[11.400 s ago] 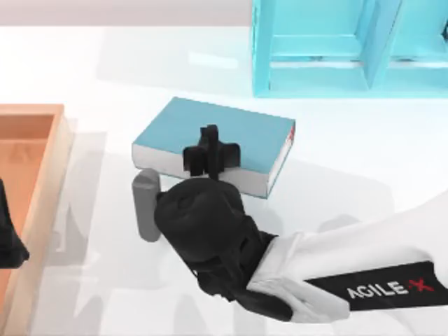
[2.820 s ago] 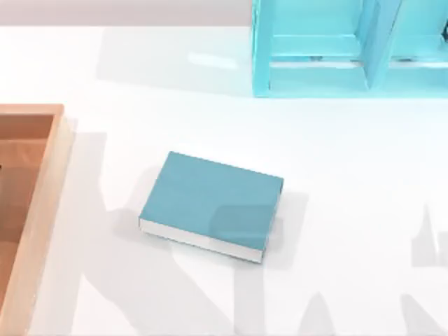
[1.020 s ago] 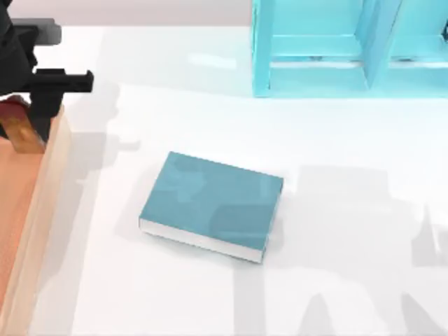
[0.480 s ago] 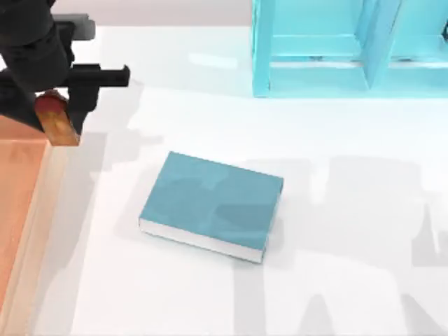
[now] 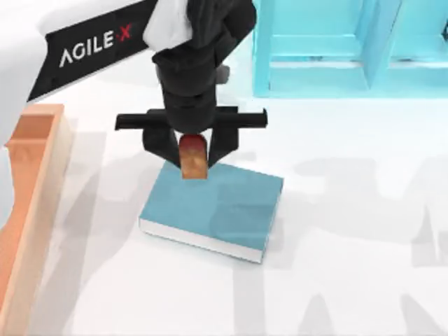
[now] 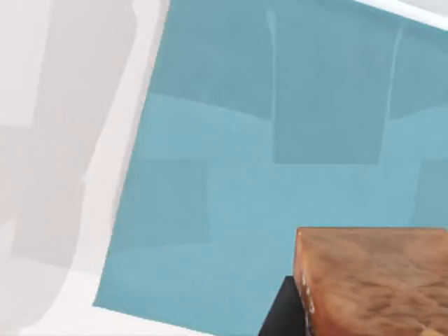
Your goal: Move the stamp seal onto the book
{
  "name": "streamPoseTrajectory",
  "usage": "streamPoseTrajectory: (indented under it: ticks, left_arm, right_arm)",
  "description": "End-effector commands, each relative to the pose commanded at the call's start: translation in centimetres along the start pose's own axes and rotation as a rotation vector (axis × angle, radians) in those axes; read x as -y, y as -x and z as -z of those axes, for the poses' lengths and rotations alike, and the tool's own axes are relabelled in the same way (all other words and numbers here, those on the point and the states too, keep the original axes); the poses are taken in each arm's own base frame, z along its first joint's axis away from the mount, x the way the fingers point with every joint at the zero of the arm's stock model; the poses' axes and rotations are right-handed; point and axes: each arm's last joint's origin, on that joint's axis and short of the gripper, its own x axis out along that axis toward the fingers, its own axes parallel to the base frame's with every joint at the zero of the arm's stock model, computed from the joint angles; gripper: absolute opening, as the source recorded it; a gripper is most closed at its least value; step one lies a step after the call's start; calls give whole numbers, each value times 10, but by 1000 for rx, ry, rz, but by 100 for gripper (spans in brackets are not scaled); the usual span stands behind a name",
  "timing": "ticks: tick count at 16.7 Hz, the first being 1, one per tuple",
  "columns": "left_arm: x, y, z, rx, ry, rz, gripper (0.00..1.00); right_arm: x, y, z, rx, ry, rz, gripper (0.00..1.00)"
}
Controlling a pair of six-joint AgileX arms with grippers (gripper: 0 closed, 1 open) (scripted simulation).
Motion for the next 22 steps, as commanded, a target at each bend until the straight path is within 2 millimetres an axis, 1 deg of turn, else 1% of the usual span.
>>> streamPoseTrajectory:
  ticks: [1,2,3,13,22]
  left_arm:
    - [12,-8,4,-13,-2,-3,0]
    - [19,-13,7,-22,-3,-5,0]
    - [21,-15,8,-25,-3,-6,0]
    - [21,-10,8,-25,-3,-6,0]
    - [21,-10,8,-25,-3,-6,68]
  right_arm:
    - [0,0,0,0,0,0,100]
    - [0,0,0,0,0,0,100]
    - [0,0,0,0,0,0,100]
    - [0,0,0,0,0,0,100]
    - [0,0,0,0,0,0,100]
